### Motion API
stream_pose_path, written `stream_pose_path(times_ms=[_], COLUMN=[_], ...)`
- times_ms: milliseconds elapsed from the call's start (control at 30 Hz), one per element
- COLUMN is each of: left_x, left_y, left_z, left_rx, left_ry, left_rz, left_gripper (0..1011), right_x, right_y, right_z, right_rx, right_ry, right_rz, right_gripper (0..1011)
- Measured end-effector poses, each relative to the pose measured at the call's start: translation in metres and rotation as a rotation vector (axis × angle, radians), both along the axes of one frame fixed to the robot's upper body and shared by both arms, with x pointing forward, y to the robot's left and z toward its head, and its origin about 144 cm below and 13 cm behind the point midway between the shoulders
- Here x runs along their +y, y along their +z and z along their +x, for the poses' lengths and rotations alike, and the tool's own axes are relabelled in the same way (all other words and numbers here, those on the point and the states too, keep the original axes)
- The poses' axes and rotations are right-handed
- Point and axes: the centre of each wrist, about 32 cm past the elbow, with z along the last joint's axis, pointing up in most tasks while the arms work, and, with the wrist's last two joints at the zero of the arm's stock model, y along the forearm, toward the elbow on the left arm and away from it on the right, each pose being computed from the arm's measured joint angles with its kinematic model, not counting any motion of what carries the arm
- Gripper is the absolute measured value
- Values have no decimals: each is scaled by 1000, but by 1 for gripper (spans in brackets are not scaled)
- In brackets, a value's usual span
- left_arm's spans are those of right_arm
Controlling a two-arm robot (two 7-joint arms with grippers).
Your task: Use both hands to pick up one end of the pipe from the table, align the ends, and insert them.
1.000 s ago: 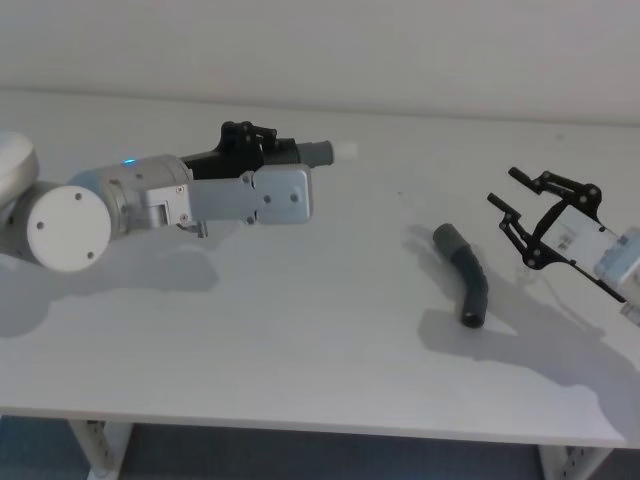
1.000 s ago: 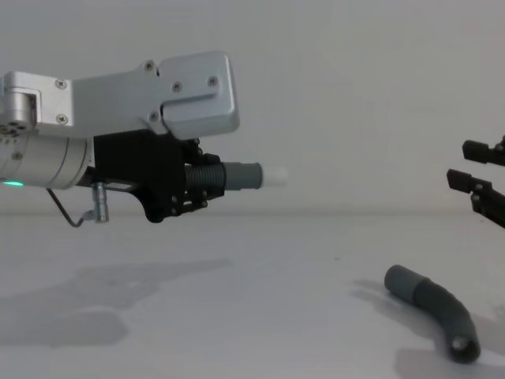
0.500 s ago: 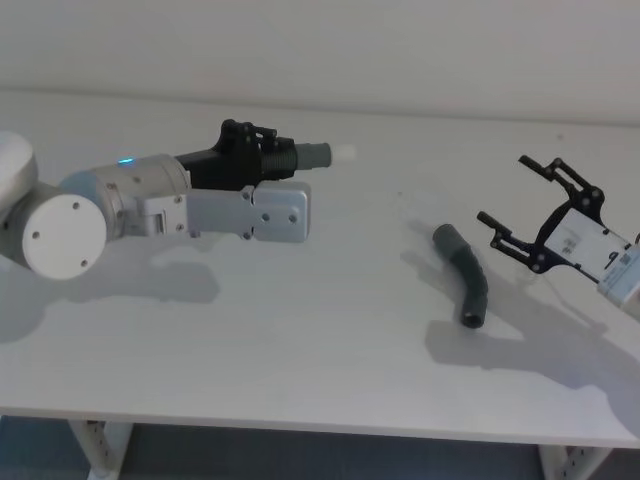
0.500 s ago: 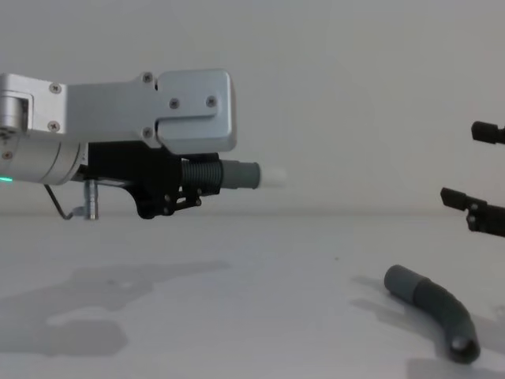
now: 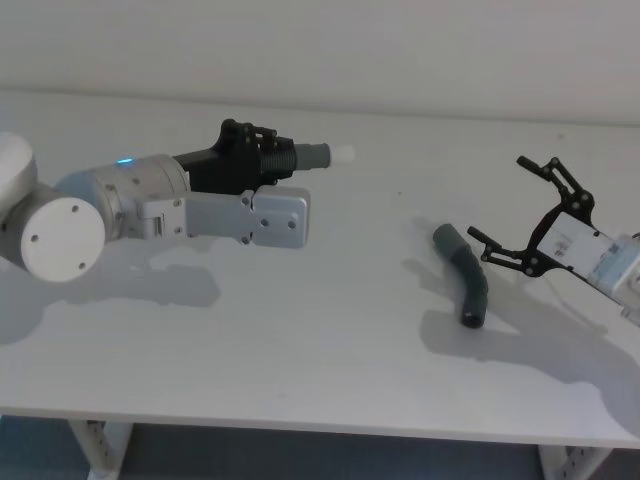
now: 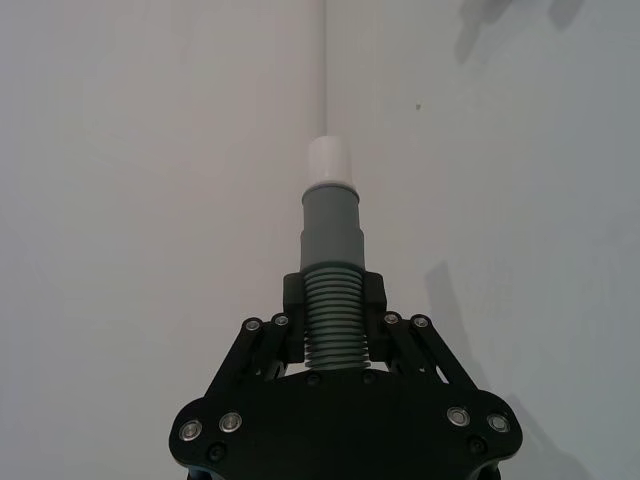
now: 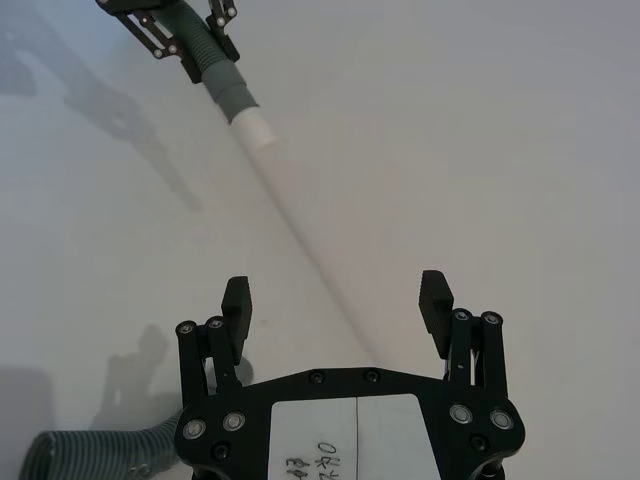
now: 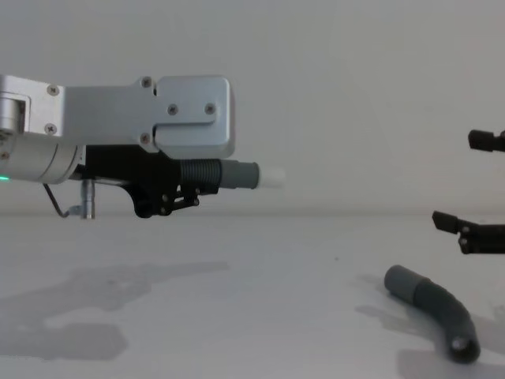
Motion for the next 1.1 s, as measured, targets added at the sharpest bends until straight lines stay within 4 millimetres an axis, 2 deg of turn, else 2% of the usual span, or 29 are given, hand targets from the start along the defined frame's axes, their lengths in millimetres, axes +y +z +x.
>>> stream_pose_path(times_ms=[1100], left_x=[0], left_y=[0], left_z=[-1], left_rx=[-9], left_ry=[-4], left_rz=[11], left_gripper=[320], right_x=[18], right_y=[6], right_z=[14], right_rx=[468], right_ry=[-81], right_rz=[82], right_gripper=[1001])
